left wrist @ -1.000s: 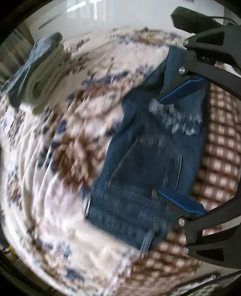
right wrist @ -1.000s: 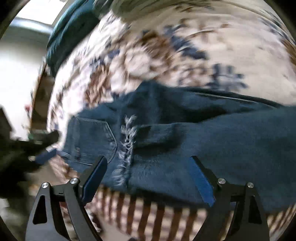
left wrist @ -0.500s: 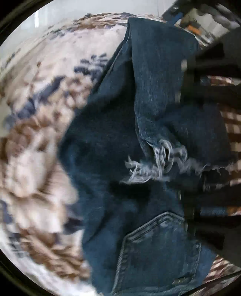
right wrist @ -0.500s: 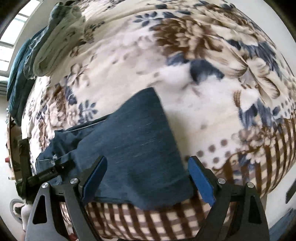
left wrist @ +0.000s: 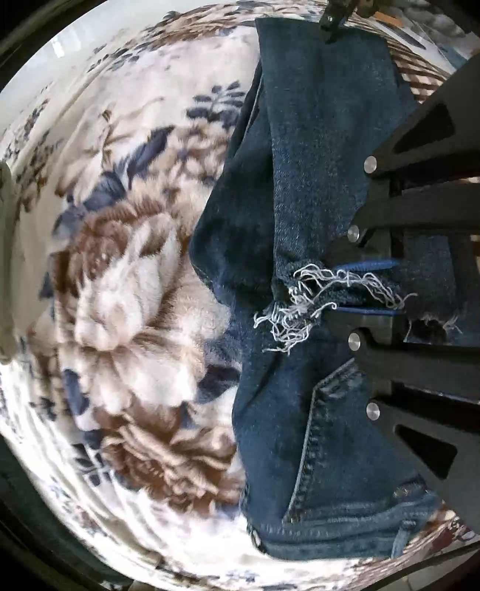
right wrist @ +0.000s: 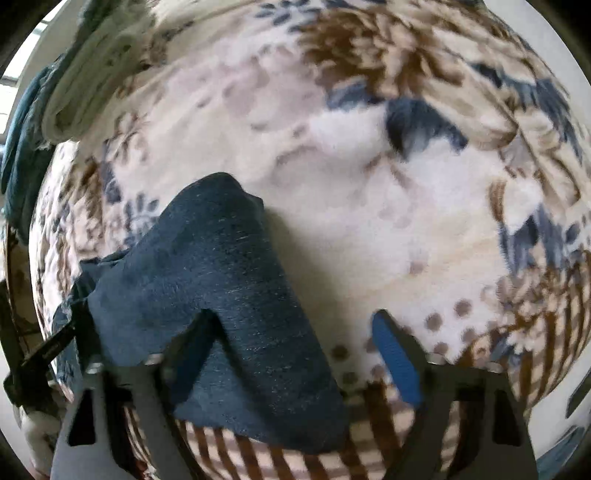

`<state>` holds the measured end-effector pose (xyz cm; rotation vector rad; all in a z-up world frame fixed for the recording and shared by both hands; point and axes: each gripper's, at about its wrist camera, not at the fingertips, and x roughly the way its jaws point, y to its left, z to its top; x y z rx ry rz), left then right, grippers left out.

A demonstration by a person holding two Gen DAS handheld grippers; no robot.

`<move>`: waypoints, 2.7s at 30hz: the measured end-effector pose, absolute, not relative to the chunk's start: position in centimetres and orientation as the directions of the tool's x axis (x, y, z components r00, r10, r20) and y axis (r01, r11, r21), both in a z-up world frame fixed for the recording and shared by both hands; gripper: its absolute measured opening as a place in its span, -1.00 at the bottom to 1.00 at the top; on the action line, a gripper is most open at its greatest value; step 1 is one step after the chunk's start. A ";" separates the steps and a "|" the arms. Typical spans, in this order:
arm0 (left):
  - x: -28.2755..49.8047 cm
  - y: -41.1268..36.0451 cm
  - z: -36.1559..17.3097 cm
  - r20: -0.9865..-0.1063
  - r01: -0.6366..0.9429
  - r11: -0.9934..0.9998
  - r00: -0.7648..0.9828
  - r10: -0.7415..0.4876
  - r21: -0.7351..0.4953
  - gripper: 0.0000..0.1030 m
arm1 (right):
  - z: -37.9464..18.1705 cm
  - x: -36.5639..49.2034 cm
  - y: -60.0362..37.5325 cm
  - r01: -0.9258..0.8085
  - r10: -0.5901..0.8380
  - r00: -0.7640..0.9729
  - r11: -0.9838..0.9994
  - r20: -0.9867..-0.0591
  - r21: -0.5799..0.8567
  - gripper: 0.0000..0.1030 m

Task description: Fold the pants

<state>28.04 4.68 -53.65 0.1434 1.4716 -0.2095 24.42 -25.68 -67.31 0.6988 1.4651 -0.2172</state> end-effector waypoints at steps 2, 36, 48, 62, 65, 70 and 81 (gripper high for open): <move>28.3 4.8 -54.0 -0.996 0.232 0.972 0.069 -0.053 -0.035 -0.68 | -68.4 24.8 -25.9 0.553 0.262 0.105 0.787 -0.959 0.275 0.39; 20.9 13.2 -55.3 -0.921 -0.455 0.834 -0.070 -0.382 -0.311 -0.72 | -69.4 14.9 -23.5 0.836 0.541 0.237 0.310 -0.807 0.453 -0.86; 23.9 10.9 -52.8 -0.956 -0.262 0.920 0.042 -0.289 -0.290 -0.14 | -70.4 14.4 -21.4 0.815 0.606 0.284 0.255 -0.743 0.520 0.12; 26.6 10.9 -49.1 -0.931 0.011 0.938 0.113 -0.346 -0.347 -0.13 | -68.0 18.0 -16.3 0.685 0.588 0.195 0.491 -0.785 0.538 0.12; 28.2 7.4 -50.3 -0.946 0.133 0.943 0.075 -0.317 -0.305 0.12 | -67.4 19.5 -15.3 0.649 0.570 0.186 0.540 -0.800 0.535 0.12; 28.6 4.9 -54.2 -0.977 0.247 0.948 0.015 -0.211 -0.201 -0.03 | -68.4 21.2 -14.6 0.648 0.530 0.152 0.584 -0.834 0.489 0.12; 29.1 3.5 -50.5 -0.967 0.340 0.935 0.188 -0.173 -0.102 -0.90 | -68.4 22.1 -13.6 0.637 0.516 0.158 0.598 -0.842 0.487 0.12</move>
